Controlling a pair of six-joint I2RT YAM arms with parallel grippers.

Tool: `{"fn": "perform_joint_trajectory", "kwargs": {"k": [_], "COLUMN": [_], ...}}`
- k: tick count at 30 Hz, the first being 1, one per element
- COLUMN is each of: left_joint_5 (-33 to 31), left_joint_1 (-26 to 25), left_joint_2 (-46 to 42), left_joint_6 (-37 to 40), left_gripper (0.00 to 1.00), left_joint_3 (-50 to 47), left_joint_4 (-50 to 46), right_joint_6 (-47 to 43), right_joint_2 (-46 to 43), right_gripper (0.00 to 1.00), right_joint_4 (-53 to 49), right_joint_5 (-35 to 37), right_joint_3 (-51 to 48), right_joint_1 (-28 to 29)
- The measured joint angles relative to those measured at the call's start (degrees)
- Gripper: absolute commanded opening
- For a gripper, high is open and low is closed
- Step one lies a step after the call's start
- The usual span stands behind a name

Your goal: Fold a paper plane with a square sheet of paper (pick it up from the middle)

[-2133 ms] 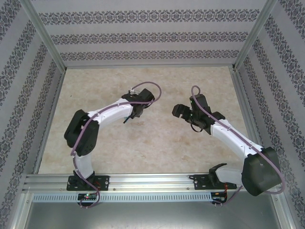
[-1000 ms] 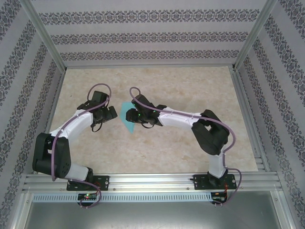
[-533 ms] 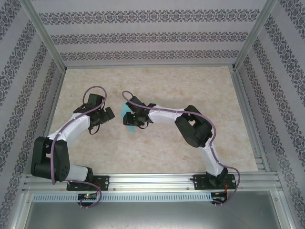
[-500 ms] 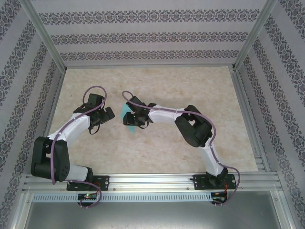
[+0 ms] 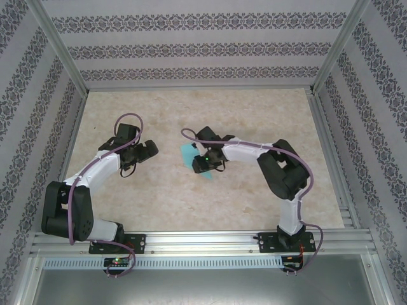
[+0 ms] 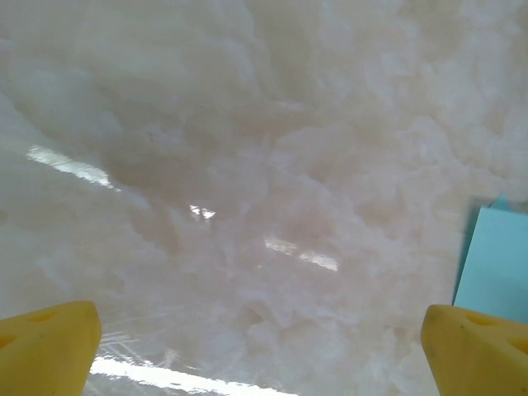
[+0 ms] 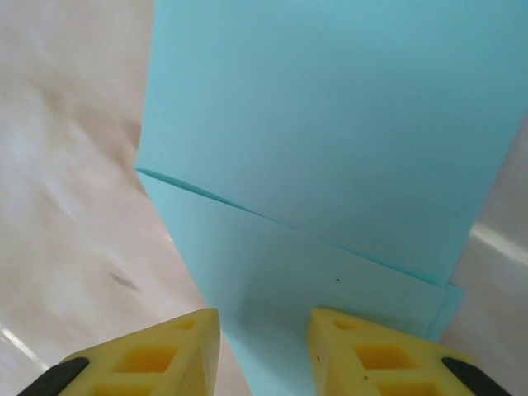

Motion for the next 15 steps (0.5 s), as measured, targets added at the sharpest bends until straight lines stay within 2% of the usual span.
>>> {"fn": "perform_joint_trajectory", "kwargs": {"k": [4,7,12,15], "left_joint_5": [4.2,7.1,11.6,14.1], "left_joint_1": [-0.1,-0.9,-2.7,-3.7], "left_joint_2": [0.4,0.9,1.0,1.0], "left_joint_6": [0.2,0.2,-0.2,-0.8], "left_gripper": [1.00,1.00,0.99,0.99], "left_joint_3": [0.0,0.0,-0.2,-1.1], "left_joint_4": [2.4,4.0,7.2,9.6], "right_joint_6": [-3.5,-0.9,13.2,20.9], "right_joint_2": [-3.5,-7.3,-14.8,-15.7], "right_gripper": [0.36,0.37,0.37,0.36], "right_joint_4": [-2.9,-1.5,7.8,12.6], "right_joint_5": [0.4,0.7,2.6,3.5], "right_joint_3": [-2.1,-3.4,-8.2,-11.2], "right_joint_1": [-0.4,-0.3,-0.8,-0.7]}}
